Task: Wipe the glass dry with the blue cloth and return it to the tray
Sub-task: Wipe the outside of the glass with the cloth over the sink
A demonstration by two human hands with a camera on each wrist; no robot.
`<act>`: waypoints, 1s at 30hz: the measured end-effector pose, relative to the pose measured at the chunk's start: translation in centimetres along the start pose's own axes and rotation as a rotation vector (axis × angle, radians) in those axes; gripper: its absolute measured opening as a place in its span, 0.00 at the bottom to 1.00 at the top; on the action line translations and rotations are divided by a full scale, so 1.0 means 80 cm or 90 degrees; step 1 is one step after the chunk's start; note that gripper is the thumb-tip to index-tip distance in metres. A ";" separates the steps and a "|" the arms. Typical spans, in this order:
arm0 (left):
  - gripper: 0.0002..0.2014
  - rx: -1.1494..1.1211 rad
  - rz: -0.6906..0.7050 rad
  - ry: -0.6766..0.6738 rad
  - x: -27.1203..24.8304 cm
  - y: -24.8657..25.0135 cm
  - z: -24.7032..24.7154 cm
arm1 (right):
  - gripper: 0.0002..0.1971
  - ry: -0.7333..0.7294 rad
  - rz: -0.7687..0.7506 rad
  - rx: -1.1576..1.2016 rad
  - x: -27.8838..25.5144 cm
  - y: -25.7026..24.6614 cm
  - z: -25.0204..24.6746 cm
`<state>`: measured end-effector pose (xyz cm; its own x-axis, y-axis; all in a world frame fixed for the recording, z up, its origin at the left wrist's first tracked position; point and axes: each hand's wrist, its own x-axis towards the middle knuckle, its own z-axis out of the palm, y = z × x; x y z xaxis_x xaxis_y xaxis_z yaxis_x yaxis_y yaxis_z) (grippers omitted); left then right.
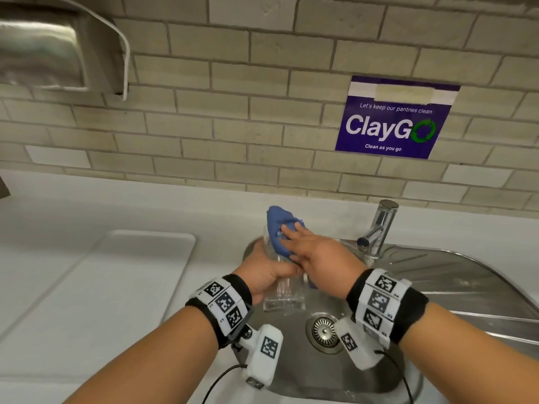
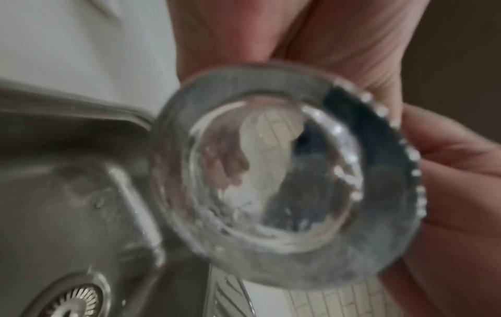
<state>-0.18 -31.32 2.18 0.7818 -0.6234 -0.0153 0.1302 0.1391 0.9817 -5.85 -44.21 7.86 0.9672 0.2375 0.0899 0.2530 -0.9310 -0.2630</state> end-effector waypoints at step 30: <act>0.32 -0.170 -0.115 0.018 -0.004 -0.001 -0.016 | 0.12 0.241 0.037 0.221 -0.029 -0.007 0.006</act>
<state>0.36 -30.19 1.86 0.7481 -0.6348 -0.1936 0.4205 0.2276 0.8783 -8.18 -44.13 7.30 0.9208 0.0120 0.3898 0.2535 -0.7780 -0.5748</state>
